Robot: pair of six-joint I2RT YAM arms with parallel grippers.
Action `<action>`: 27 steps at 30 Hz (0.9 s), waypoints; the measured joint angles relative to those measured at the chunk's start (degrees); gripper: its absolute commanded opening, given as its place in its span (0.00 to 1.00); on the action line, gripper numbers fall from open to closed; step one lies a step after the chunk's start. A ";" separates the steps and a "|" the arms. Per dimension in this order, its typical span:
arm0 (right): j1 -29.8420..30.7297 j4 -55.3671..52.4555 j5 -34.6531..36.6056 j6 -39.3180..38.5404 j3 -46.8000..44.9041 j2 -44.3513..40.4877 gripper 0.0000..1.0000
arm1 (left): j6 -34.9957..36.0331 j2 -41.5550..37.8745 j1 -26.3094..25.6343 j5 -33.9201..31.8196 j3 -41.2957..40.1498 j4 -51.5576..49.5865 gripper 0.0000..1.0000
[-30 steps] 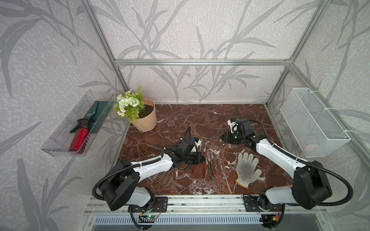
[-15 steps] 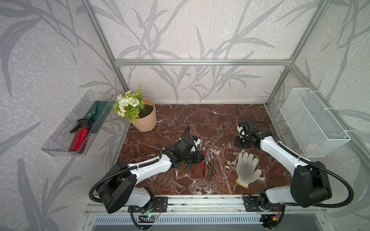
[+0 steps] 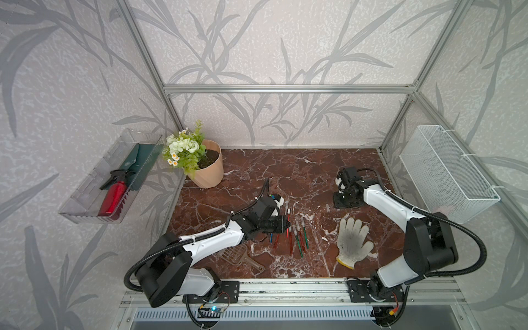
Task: Remove protective caps from carving knives
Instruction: Place the protective sleeve at the center of the board.
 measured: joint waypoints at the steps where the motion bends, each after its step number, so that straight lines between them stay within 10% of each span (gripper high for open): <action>1: 0.00 -0.02 0.09 -0.26 0.39 0.70 0.13 | -0.02 0.00 0.00 -0.04 0.00 0.02 0.04; 27: 0.22 0.83 0.00 -0.70 3.91 11.63 0.14 | -0.04 -0.02 0.07 -0.98 -0.76 -0.52 0.04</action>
